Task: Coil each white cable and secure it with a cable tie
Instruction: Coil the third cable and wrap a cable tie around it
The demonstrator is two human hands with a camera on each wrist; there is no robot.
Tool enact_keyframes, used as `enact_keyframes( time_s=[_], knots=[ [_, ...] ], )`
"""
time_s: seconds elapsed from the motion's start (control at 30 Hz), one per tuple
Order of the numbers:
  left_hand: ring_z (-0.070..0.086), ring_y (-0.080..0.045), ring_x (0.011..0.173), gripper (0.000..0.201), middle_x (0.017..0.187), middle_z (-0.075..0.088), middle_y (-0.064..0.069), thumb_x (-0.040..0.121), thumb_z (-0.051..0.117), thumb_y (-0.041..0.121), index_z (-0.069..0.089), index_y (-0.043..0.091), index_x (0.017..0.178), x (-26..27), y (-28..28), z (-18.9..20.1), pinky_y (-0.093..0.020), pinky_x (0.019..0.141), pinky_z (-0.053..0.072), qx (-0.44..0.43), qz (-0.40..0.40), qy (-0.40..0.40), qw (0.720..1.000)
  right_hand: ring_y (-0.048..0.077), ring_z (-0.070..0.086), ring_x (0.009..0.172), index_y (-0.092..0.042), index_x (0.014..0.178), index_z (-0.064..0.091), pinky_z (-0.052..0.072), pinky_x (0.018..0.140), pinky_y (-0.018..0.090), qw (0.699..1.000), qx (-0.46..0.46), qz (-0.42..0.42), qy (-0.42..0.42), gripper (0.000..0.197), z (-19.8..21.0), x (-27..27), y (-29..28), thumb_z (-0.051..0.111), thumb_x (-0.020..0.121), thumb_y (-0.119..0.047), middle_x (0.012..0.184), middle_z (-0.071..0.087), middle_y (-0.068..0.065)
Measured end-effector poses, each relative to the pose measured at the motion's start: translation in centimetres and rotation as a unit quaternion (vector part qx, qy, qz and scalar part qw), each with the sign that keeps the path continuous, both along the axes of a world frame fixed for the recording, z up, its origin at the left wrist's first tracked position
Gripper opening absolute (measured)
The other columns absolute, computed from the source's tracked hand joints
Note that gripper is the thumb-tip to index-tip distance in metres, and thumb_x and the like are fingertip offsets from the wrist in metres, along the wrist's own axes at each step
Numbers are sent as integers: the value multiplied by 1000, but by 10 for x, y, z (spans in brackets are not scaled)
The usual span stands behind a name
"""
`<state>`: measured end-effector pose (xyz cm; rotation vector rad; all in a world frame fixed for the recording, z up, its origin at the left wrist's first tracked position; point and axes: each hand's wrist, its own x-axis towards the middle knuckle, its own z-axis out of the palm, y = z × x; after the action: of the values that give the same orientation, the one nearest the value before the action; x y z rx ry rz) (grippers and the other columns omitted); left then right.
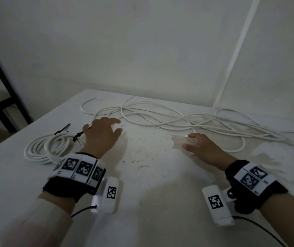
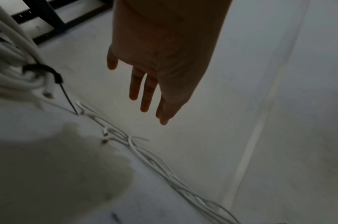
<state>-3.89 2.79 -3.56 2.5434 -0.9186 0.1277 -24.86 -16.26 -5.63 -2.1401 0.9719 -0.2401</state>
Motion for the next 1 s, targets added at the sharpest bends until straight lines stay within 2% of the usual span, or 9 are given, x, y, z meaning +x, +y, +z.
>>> enact_keyframes(
  time_s=[0.17,0.3,0.37,0.47,0.6,0.7,0.8,0.9,1.0],
  knots=[
    [42,-23,127,35,138,48,-2,93,47,38,52,29,127,-8,-34,-3,-41,107,26,55,-72,18,996,21,41,125,-12,132,43,32,100,28,999,-36,-1,-10,50,3,1,-20,59,88,-29,140,37,8],
    [35,-25,132,42,144,40,-4,95,43,35,41,28,136,-9,-59,-4,-39,106,27,94,-100,32,990,23,46,116,-11,130,45,33,91,24,997,-77,6,-22,46,6,16,-34,58,89,-26,135,38,8],
    [35,-27,132,46,145,38,-5,96,43,33,35,25,141,-6,-70,-5,-39,104,30,104,-121,33,987,24,45,117,-11,129,45,33,94,24,995,-94,16,-18,46,7,25,-42,59,88,-26,135,39,9],
    [31,-27,134,53,150,30,-4,96,42,30,25,24,145,4,-85,-6,-40,104,30,115,-154,35,981,27,36,127,-13,133,42,27,105,34,991,-125,34,18,51,5,39,-56,58,88,-31,140,35,9],
    [23,-25,139,54,154,21,-2,95,41,23,21,23,146,19,-102,-14,-40,109,26,200,-145,72,966,29,18,138,-21,143,26,17,111,39,977,-174,73,97,56,9,57,-68,49,93,-34,154,13,1],
    [33,-27,130,39,142,35,-6,94,43,23,39,23,133,24,-109,-18,-43,105,29,249,-115,94,957,29,8,141,-30,146,15,13,112,42,965,-191,117,137,56,8,71,-75,40,97,-34,157,-1,-5],
    [41,-27,118,19,125,45,-7,96,40,26,49,20,111,22,-113,-14,-46,103,27,281,-132,54,949,28,5,141,-37,145,13,11,112,41,947,-216,157,178,53,1,81,-74,36,97,-36,157,-5,-4],
    [48,-24,113,9,118,53,-3,99,35,26,44,23,101,16,-115,-8,-49,108,17,199,-172,36,964,29,7,141,-37,142,26,13,111,41,940,-229,170,185,48,-3,84,-71,38,96,-40,157,1,-2],
    [57,-22,93,15,93,63,1,99,35,27,47,18,101,6,-111,-2,-43,107,22,54,-210,-18,976,28,29,132,-22,125,50,27,101,37,948,-266,127,121,32,1,84,-72,39,97,-33,143,37,4]
  ],
)
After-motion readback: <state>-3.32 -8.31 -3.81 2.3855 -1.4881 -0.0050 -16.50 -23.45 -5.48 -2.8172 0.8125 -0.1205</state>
